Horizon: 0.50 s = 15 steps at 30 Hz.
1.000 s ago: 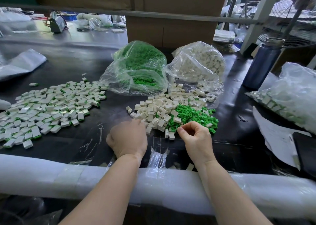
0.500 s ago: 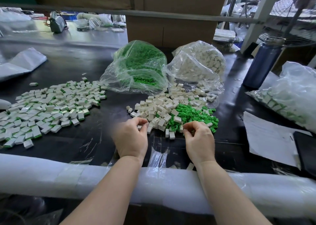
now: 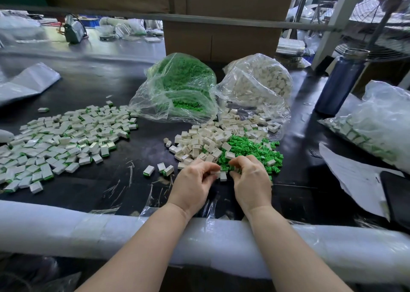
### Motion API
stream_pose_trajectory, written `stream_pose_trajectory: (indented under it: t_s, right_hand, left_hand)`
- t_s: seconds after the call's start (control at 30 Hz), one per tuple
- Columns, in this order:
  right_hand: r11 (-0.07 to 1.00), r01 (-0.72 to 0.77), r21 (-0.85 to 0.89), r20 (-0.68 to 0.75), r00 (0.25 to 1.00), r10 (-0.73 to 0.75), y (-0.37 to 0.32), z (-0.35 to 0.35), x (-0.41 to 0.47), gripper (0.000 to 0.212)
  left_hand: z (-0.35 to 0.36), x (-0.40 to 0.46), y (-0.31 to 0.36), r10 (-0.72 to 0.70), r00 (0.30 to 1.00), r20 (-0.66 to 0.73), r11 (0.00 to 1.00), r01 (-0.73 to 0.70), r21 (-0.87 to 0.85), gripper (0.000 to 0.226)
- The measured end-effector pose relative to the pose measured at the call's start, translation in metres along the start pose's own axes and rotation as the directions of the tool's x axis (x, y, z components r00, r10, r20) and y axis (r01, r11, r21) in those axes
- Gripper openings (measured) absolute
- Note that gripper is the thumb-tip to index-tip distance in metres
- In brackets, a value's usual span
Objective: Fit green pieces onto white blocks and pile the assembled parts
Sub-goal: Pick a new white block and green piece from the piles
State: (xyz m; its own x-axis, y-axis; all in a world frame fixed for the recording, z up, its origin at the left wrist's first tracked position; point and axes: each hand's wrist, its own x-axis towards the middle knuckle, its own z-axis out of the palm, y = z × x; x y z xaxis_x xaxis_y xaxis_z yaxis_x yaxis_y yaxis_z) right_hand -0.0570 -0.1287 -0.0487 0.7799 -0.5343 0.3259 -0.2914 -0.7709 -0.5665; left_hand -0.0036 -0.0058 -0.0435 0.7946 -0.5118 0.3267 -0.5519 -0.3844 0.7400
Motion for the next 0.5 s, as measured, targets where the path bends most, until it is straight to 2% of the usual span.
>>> stream_pose_trajectory:
  t_s: [0.13, 0.33, 0.5]
  right_hand:
    - [1.000, -0.012, -0.018, -0.003, 1.000, 0.012, 0.0005, 0.0009, 0.0007, 0.006]
    - [0.997, -0.039, 0.066, -0.036, 0.998, 0.041, 0.0028, -0.0019, -0.0003, 0.004]
    - [0.999, -0.024, 0.037, 0.000, 1.000, 0.024, 0.0023, -0.0016, -0.0023, 0.023]
  left_hand:
    - [0.0019, 0.0002, -0.0029, -0.029, 0.998, 0.055, 0.999, 0.030, -0.023, 0.016]
    - [0.0014, 0.0004, -0.0050, -0.088, 0.992, 0.086, 0.988, 0.098, -0.115, 0.012]
    - [0.0011, 0.0009, -0.0053, -0.090, 0.991, 0.097, 0.985, 0.103, -0.139, 0.013]
